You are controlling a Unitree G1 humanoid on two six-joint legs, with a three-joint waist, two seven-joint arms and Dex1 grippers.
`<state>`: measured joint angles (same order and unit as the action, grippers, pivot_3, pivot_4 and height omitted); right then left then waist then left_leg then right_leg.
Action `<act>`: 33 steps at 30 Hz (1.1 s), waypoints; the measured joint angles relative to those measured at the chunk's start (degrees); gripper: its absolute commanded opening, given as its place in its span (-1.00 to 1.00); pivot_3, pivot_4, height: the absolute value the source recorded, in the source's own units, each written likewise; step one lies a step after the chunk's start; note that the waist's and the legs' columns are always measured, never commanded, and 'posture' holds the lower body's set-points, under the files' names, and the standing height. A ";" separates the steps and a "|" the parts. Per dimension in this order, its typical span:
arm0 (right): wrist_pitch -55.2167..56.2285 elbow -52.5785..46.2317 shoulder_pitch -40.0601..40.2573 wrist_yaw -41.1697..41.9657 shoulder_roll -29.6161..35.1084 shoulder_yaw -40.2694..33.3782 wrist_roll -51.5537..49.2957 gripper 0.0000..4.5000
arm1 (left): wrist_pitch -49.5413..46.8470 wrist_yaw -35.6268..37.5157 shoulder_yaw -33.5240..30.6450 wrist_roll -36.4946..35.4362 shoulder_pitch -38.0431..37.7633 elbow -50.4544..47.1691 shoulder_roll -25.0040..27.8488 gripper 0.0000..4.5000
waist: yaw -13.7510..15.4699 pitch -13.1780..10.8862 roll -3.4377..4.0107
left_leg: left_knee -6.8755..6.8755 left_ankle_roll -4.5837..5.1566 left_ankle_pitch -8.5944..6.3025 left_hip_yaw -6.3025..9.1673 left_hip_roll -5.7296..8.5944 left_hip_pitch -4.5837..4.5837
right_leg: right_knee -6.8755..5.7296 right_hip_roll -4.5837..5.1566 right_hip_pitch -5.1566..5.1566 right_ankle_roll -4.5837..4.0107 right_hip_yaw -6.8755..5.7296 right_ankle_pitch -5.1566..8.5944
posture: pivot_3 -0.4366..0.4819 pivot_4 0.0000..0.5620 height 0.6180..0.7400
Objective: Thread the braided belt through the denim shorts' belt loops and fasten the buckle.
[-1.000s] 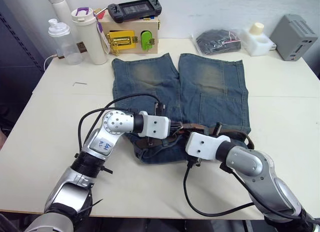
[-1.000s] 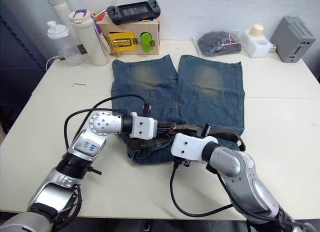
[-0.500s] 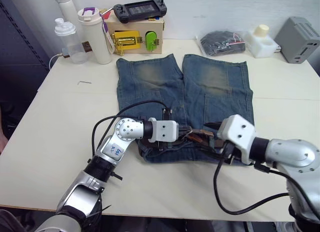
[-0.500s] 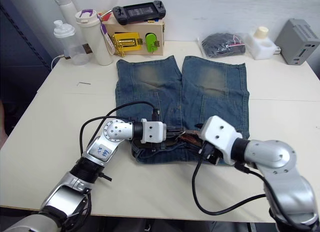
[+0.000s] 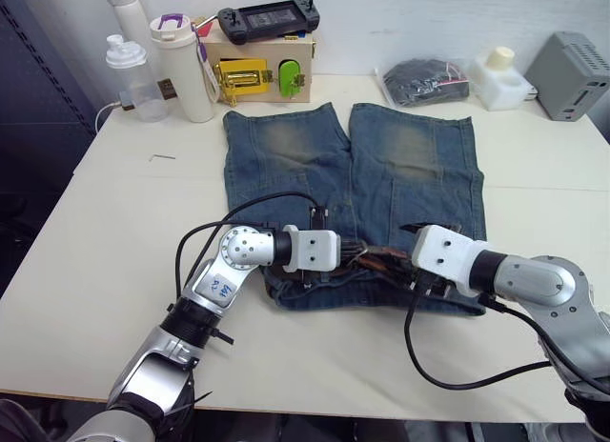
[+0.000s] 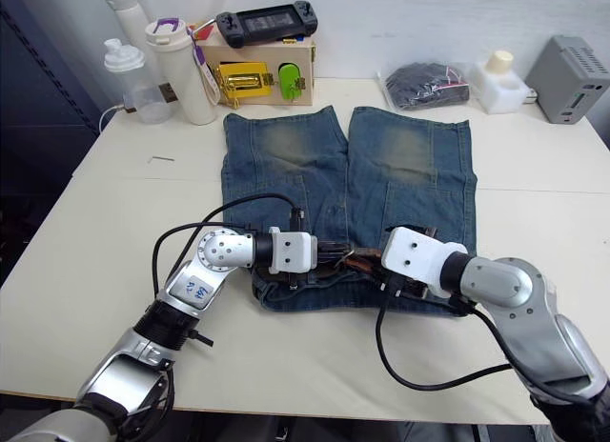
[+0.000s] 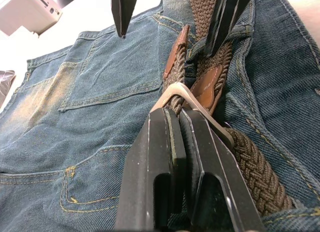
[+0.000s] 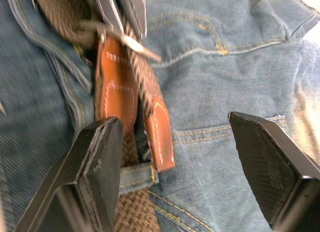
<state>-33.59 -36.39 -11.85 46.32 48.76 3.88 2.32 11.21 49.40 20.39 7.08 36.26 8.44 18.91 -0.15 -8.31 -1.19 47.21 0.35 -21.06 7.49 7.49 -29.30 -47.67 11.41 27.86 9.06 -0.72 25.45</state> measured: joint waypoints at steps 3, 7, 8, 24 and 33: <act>0.10 0.25 -0.09 -0.96 -0.25 1.07 0.30 0.09 | 0.02 -0.05 0.00 0.02 0.00 0.00 0.00 -1.00 | 0.03 0.00 0.00 | 0.00 0.00 0.00 -0.01 0.00 0.00 | 0.00 0.00 0.00 0.00 0.00 0.00 | -0.05 -0.47 -0.56; 0.80 0.26 -0.02 -1.58 -0.25 2.28 1.05 -0.81 | 0.04 -0.23 0.00 0.04 0.00 -0.01 0.01 -1.00 | 0.03 0.00 0.00 | 0.00 0.00 0.00 0.00 0.00 0.00 | 0.00 0.00 0.00 0.00 -0.01 0.00 | -0.05 -0.47 -0.56; 0.92 0.28 0.10 -1.61 -0.25 2.47 1.12 -0.96 | 0.04 -0.36 -0.03 0.07 0.00 0.00 0.02 -1.00 | 0.04 0.00 0.00 | 0.00 0.00 0.00 0.00 0.00 0.00 | 0.00 0.00 0.00 0.00 -0.01 0.00 | -0.05 -0.47 -0.56; 1.03 0.44 1.31 -3.96 -2.26 4.92 2.30 -1.00 | -20.52 -0.45 -11.87 -15.26 -5.92 -13.35 3.59 0.99 | -0.43 0.01 0.01 | -0.03 0.00 0.00 0.02 -0.03 0.02 | -0.08 -0.03 0.07 -0.01 0.03 0.00 | -0.05 -0.47 -0.56; 1.16 0.74 1.25 -4.80 -2.92 5.04 2.48 -1.00 | -43.11 0.16 -29.28 -36.55 -16.23 -24.24 12.30 0.23 | -0.74 0.02 0.03 | 0.02 0.00 -0.01 0.22 0.04 0.01 | -0.11 -0.01 -0.01 -0.04 0.05 0.02 | -0.05 -0.47 -0.56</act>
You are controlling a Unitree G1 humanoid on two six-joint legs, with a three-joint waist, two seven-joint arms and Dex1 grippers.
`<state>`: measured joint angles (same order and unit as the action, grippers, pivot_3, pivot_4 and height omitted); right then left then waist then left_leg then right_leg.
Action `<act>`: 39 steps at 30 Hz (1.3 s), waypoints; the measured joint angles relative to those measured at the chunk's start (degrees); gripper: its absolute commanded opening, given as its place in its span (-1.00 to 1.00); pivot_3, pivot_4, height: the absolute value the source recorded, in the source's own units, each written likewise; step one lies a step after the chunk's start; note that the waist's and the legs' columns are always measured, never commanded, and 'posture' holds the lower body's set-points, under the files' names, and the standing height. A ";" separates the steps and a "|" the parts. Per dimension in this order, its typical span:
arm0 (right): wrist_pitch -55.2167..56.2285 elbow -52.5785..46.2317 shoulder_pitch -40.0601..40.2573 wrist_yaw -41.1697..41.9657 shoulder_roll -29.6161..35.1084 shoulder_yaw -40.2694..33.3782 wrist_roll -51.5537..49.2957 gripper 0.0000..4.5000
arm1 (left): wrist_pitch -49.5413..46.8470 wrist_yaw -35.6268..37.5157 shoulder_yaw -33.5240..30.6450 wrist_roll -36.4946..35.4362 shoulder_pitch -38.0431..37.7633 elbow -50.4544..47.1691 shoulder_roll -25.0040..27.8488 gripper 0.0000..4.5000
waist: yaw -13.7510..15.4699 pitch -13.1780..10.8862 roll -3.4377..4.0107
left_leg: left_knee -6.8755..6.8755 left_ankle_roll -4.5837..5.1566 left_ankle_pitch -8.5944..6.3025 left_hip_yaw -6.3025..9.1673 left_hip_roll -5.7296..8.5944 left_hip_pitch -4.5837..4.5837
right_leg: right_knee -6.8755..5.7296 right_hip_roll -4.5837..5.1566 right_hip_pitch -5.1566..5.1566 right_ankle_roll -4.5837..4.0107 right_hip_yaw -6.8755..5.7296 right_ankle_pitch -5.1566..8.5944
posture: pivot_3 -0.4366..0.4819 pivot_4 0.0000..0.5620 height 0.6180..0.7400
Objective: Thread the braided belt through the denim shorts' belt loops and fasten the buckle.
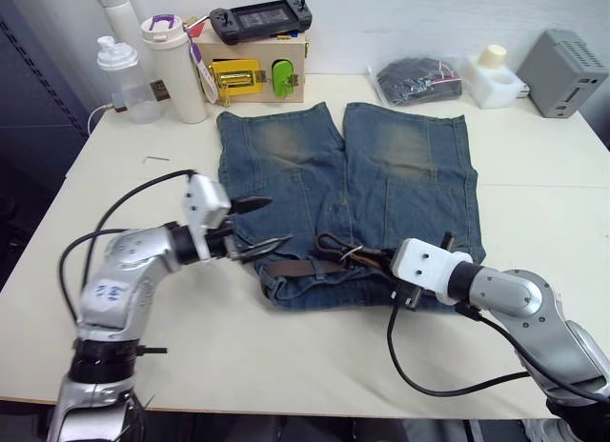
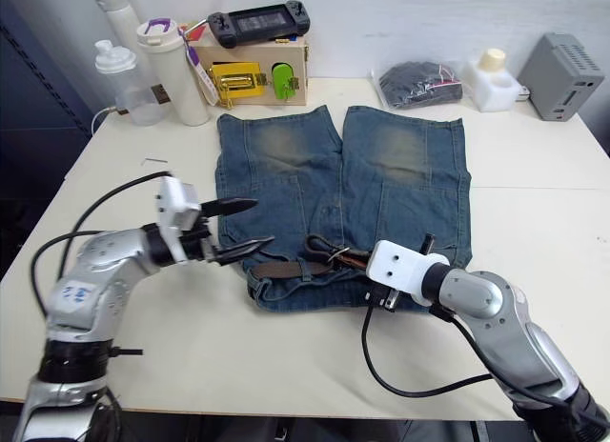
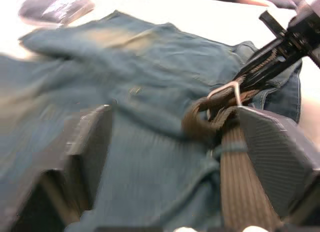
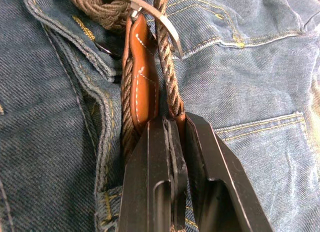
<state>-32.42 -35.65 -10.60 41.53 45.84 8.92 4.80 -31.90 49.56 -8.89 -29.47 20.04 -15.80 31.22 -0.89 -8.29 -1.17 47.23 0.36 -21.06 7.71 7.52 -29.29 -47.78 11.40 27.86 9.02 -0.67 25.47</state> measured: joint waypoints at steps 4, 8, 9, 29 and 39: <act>0.08 0.05 0.04 -0.16 -0.04 0.00 0.08 -1.00 | -1.75 -0.50 0.68 -1.74 -1.31 -2.21 0.07 -0.55 | 0.39 0.00 0.00 | 0.03 0.00 0.00 -0.01 0.04 0.00 | 0.00 0.03 -0.02 -0.01 0.02 0.00 | -0.05 -0.47 -0.56; 0.31 0.04 0.26 -0.22 -0.07 -0.05 0.08 -1.00 | -1.47 -1.51 4.75 -0.82 -1.18 -2.61 -0.54 -0.97 | 0.67 0.00 0.00 | 0.04 0.02 -0.01 -0.07 0.04 0.00 | 0.03 0.05 -0.02 -0.02 0.04 0.01 | -0.05 -0.47 -0.56; 0.46 0.03 0.50 -0.25 -0.06 -0.22 0.07 -1.00 | -0.19 -1.57 7.10 1.06 -1.11 -2.48 -0.56 -0.97 | 0.74 0.00 0.00 | 0.05 0.02 -0.01 -0.08 0.05 0.00 | 0.02 0.06 -0.03 -0.02 0.04 0.01 | -0.05 -0.47 -0.56; 12.12 -1.66 24.00 2.71 4.47 -22.52 -2.37 -1.00 | 28.27 1.89 23.32 22.09 -5.55 5.75 5.91 -0.97 | 0.85 1.23 0.36 | -0.01 0.33 -0.21 -0.39 0.02 0.20 | 0.23 0.14 -0.20 -0.05 0.04 0.04 | -0.05 -0.47 -0.56; 32.75 14.41 30.51 -1.42 6.22 -30.15 2.88 -1.00 | 29.69 1.77 24.10 22.23 -5.05 6.91 5.46 -0.97 | 2.21 1.63 0.53 | 0.35 0.52 -0.31 -0.41 0.20 0.19 | 0.19 0.21 -0.30 -0.07 0.25 0.06 | -0.05 -0.47 -0.56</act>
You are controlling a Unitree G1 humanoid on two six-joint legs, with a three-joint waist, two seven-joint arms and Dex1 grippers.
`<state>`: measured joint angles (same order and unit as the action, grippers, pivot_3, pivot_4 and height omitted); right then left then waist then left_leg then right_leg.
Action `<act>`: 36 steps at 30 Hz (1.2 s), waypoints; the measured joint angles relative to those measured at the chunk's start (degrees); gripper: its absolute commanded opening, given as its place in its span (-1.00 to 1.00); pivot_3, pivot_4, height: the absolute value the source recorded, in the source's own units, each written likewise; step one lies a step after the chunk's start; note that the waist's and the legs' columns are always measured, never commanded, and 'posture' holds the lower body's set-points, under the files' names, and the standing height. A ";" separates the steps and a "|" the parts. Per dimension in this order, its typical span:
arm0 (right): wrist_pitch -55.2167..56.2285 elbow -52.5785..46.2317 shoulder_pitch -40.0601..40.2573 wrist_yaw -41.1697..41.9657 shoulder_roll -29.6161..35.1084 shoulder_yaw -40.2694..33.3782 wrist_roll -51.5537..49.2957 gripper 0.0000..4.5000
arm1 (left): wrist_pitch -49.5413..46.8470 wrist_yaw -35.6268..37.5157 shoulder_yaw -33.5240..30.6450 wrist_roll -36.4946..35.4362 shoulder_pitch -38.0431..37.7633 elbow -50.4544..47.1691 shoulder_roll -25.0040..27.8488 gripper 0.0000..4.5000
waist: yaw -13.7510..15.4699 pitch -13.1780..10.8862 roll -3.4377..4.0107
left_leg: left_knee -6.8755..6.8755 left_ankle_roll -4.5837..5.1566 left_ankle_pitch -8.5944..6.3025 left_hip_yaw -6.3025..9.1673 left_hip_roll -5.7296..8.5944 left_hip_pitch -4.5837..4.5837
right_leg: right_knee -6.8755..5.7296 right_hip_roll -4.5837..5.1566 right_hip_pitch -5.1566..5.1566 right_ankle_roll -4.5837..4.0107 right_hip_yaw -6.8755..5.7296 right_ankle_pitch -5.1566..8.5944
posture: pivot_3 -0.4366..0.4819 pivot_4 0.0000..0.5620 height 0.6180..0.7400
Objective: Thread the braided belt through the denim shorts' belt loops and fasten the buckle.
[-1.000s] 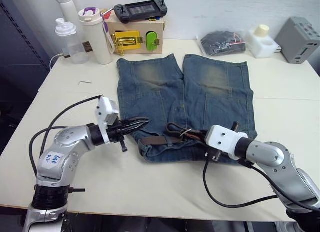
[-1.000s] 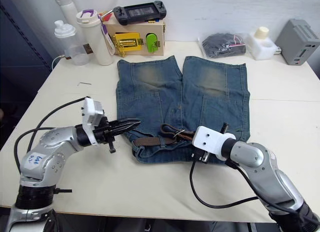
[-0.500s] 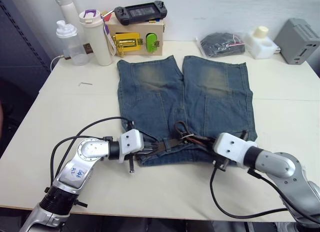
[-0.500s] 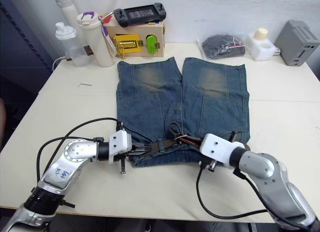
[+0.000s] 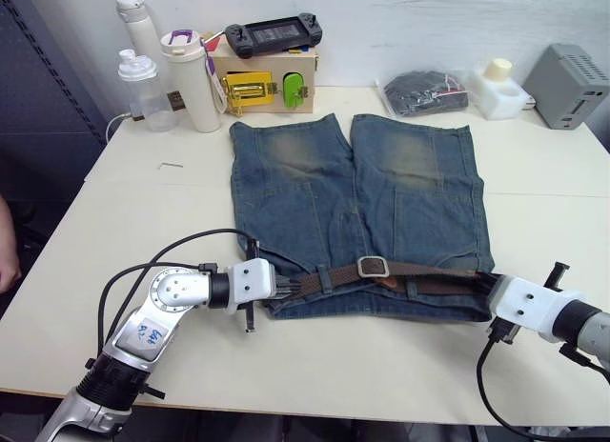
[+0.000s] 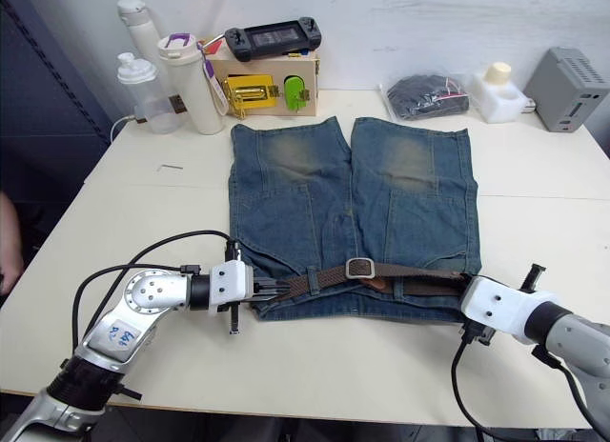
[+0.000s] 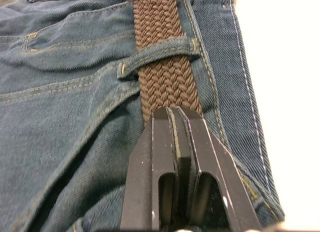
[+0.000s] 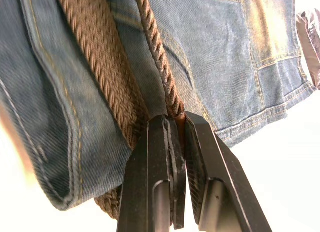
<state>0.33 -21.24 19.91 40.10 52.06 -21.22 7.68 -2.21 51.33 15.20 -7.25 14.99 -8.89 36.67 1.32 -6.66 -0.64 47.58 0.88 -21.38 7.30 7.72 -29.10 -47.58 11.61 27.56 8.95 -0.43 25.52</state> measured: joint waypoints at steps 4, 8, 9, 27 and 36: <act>2.49 1.50 -0.23 -1.78 0.06 0.00 2.36 -1.00 | 0.20 -0.05 0.00 0.00 -0.07 0.01 0.00 -0.97 | 0.68 0.03 0.06 | 0.36 0.12 -0.07 0.05 0.18 -0.10 | -0.07 0.00 -0.05 -0.02 0.32 0.02 | -0.05 -0.47 -0.56; 5.00 1.94 -0.32 -3.46 0.30 0.00 5.31 -1.00 | 0.37 -0.11 -0.02 0.01 -0.24 0.01 0.00 -0.97 | 0.99 0.04 0.07 | 0.42 0.20 -0.10 -0.01 0.30 -0.11 | -0.10 0.00 -0.04 -0.02 0.63 0.04 | -0.05 -0.47 -0.56; 6.26 2.11 -0.14 -3.98 0.78 0.06 6.65 -1.00 | 0.38 -0.14 -0.03 0.01 -0.28 0.00 0.01 -0.97 | 1.04 0.05 0.09 | 0.42 0.21 -0.11 -0.04 0.30 -0.11 | -0.10 0.00 -0.03 -0.02 0.64 0.04 | -0.05 -0.47 -0.56; -3.47 -0.60 -3.44 -4.03 -3.76 3.79 8.66 0.36 | -13.53 -2.51 -10.05 -10.64 -3.80 -8.01 -0.41 -1.00 | 0.82 0.05 -0.01 | 0.44 0.23 -0.12 0.05 0.29 -0.17 | -0.17 -0.07 0.04 -0.07 0.70 0.11 | -0.05 -0.47 -0.56; -13.79 -12.91 -2.76 9.55 -4.13 -1.94 -17.15 0.97 | -25.38 -4.96 -17.33 -20.55 -4.30 -16.46 0.08 -1.00 | 0.08 -0.08 -0.03 | 0.42 0.22 -0.12 0.05 0.23 -0.20 | -0.01 -0.06 -0.01 -0.07 0.67 0.11 | -0.05 -0.47 -0.56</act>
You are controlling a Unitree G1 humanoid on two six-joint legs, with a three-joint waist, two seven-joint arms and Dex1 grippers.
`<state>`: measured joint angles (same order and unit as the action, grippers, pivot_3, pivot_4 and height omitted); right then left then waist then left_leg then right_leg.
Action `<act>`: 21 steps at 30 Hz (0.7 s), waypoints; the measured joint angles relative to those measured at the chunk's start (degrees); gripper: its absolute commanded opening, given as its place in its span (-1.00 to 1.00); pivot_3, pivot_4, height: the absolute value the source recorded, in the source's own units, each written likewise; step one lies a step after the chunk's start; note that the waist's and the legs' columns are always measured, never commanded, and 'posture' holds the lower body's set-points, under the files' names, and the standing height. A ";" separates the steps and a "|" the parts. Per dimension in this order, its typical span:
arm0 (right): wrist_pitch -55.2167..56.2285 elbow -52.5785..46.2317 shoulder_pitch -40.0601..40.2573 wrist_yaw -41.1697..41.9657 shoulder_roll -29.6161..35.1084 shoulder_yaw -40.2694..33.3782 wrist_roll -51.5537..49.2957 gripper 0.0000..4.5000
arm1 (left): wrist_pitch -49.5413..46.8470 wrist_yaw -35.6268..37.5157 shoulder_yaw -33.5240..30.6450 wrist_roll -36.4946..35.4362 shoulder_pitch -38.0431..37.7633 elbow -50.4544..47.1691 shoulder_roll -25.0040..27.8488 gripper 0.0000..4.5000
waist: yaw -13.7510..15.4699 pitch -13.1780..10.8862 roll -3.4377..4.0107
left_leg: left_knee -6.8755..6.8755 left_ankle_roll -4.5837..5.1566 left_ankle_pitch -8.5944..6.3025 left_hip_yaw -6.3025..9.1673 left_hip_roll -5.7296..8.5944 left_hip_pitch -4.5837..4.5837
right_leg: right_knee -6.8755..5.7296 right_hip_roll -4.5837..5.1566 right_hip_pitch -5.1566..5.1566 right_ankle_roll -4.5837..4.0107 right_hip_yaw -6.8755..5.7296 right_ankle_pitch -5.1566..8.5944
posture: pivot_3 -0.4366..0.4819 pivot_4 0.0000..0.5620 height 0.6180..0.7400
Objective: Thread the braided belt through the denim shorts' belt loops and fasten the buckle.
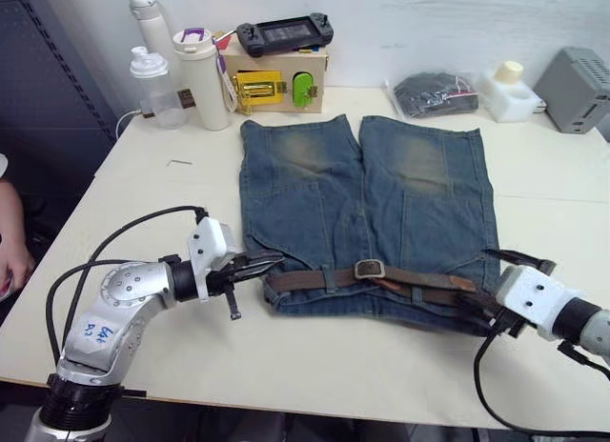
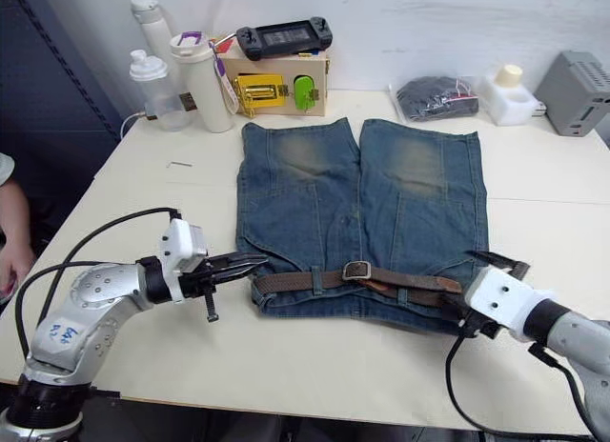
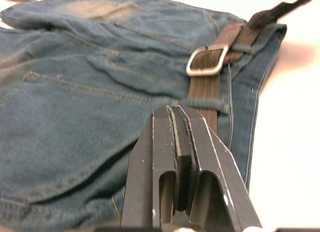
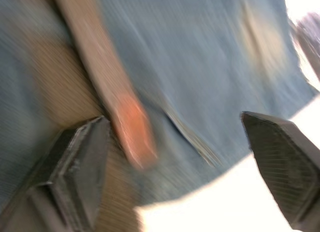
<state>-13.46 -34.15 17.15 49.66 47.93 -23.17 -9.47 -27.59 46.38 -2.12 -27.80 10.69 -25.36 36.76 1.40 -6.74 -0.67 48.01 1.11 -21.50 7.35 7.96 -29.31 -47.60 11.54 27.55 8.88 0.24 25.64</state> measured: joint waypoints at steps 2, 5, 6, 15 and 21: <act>-3.83 -4.25 0.09 1.36 0.03 0.65 -4.04 0.97 | -0.36 -0.52 0.57 0.14 0.04 -0.49 -0.20 -1.00 | 0.04 -0.01 -0.01 | -0.01 0.00 0.00 0.01 0.00 0.00 | 0.02 0.00 -0.01 0.00 0.00 0.00 | -0.05 -0.47 -0.56; -5.82 -6.75 0.72 1.50 0.58 2.19 -4.91 0.97 | 0.50 -0.52 2.49 1.62 -0.09 -0.85 -0.20 -1.00 | 0.21 -0.02 -0.03 | 0.00 0.00 0.00 0.00 0.01 0.00 | 0.11 0.02 -0.06 -0.01 -0.01 0.00 | -0.05 -0.47 -0.56; -5.89 -6.81 1.21 1.40 0.80 2.54 -4.47 0.97 | 0.90 -0.52 3.04 2.22 -0.21 -0.85 -0.20 -1.00 | 0.22 -0.02 -0.04 | 0.00 0.00 0.00 0.00 0.02 0.00 | 0.12 0.02 -0.06 -0.01 0.00 0.00 | -0.05 -0.47 -0.56; 4.29 -4.28 8.12 -8.34 -4.83 9.78 11.04 0.97 | 5.92 -1.39 7.64 8.45 -0.32 -0.83 -1.61 -1.00 | 0.21 -0.04 -0.06 | -0.01 0.00 0.00 -0.08 0.02 0.00 | 0.08 0.05 0.00 -0.01 0.02 0.00 | -0.05 -0.47 -0.56; 14.07 -2.48 11.60 -15.89 -9.76 12.27 19.77 0.70 | 6.58 -1.41 7.63 8.75 -0.33 -0.83 -1.76 -1.00 | 0.10 -0.03 -0.06 | -0.01 0.00 0.00 -0.11 0.02 0.00 | 0.02 0.02 0.05 -0.01 0.05 0.01 | -0.05 -0.47 -0.56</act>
<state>0.61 -36.63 28.75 33.77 38.17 -10.90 10.30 -21.02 44.97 5.50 -19.05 10.36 -26.19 35.00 1.51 -6.78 -0.73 47.99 1.10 -21.51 7.24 7.97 -29.31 -47.58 11.56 27.60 8.87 0.29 25.64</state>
